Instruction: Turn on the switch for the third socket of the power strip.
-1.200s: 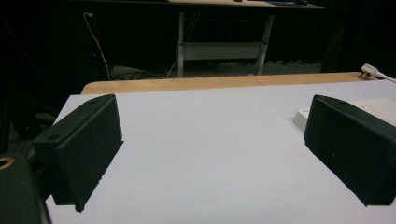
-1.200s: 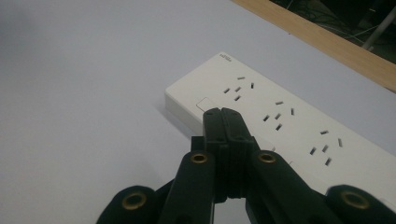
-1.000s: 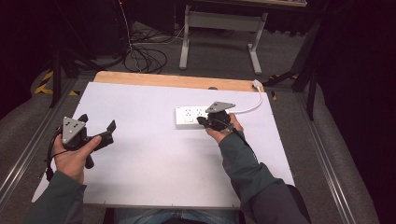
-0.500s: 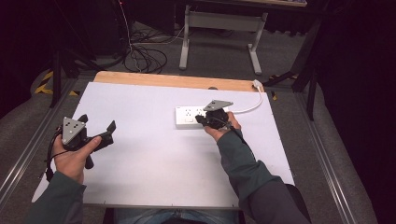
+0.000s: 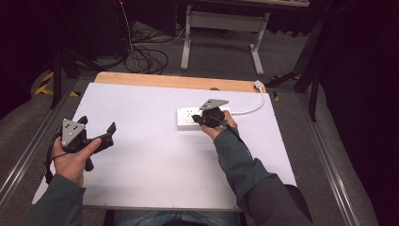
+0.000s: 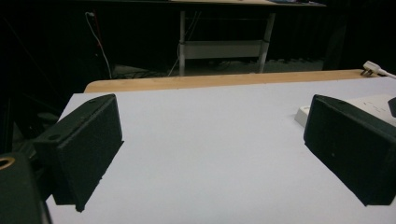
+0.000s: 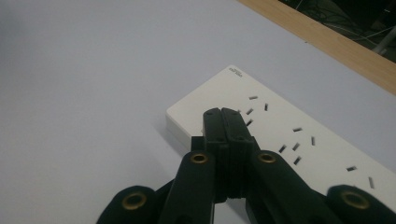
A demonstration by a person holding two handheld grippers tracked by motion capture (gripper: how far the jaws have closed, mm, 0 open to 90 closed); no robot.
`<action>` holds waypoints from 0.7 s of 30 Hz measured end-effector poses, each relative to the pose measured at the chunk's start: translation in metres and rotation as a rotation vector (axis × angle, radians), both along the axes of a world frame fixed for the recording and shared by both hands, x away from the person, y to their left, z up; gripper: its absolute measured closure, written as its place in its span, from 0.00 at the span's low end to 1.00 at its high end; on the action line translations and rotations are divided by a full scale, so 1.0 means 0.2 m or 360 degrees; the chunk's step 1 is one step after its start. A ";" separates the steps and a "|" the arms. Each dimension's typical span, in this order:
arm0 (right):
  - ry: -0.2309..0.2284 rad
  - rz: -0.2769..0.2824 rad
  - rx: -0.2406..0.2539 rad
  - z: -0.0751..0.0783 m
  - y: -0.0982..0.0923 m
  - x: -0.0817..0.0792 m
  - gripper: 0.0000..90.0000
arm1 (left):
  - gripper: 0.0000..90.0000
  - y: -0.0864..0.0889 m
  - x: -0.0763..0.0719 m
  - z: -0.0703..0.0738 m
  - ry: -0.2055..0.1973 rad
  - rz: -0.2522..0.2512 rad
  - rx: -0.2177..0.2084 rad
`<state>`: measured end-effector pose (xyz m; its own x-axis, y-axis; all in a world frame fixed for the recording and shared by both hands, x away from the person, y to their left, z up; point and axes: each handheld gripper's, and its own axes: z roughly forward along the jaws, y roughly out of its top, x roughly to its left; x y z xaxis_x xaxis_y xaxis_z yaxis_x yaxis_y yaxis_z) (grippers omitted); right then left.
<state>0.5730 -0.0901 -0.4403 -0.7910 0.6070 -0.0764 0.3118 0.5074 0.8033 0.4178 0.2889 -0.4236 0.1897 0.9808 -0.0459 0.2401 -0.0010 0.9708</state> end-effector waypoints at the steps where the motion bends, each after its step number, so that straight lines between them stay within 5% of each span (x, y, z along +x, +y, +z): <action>1: 0.0002 0.0002 0.0002 0.00 0.01 0.00 1.00 | 0.06 0.00 0.00 0.00 0.0000 -0.0001 -0.0001; 21: 0.0017 -0.0007 -0.0045 -0.05 0.03 0.05 1.00 | 0.06 0.01 -0.01 0.00 0.0001 -0.0006 -0.0004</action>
<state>0.5836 -0.0832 -0.4501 -0.7892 0.6082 -0.0855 0.3224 0.5287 0.7852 0.4166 0.2902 -0.4242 0.1935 0.9799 -0.0483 0.2409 0.0002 0.9705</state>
